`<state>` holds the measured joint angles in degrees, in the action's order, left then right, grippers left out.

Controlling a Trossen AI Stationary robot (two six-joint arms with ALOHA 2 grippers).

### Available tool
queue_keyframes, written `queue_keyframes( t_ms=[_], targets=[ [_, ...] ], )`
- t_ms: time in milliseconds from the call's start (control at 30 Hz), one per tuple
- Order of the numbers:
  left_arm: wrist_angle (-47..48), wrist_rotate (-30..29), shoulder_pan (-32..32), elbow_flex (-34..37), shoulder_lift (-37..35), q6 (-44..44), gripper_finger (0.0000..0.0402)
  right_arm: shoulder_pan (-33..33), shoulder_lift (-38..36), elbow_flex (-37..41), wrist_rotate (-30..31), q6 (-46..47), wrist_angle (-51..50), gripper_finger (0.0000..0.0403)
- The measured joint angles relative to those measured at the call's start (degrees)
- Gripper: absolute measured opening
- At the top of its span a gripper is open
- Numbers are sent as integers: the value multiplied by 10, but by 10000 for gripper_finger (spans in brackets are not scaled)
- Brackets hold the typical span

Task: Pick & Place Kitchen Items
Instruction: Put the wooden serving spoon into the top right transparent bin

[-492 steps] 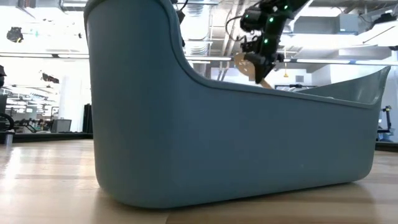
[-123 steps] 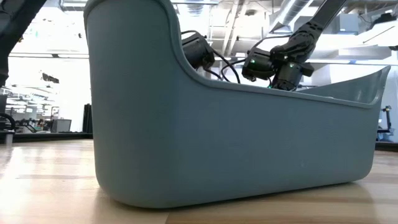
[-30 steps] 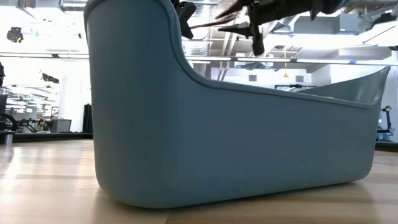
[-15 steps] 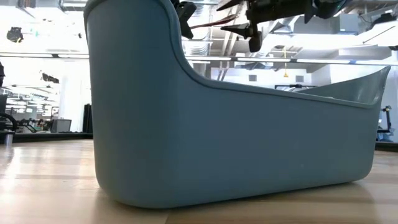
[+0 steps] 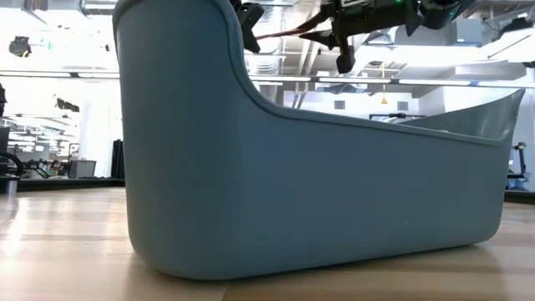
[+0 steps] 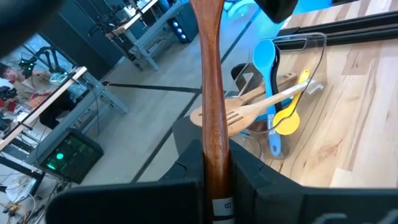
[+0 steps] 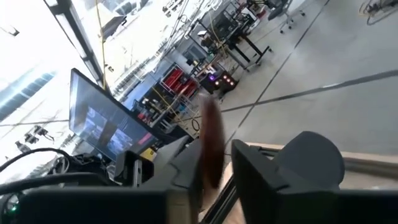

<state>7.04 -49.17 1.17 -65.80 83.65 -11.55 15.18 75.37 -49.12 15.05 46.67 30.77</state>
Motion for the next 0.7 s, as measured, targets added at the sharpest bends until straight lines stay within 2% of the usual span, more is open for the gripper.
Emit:
queue_keyframes(
  t_ms=[167,400,700],
  targets=[
    [2,-2,0,0,1,-2,15,0,0,0,0,-18,3,16],
    [2,0,0,0,1,0,20,-1,-1,0,-4,-30,2,10],
    [-4,1,0,0,1,2,49,-2,-1,0,-15,-38,-3,10]
  ],
)
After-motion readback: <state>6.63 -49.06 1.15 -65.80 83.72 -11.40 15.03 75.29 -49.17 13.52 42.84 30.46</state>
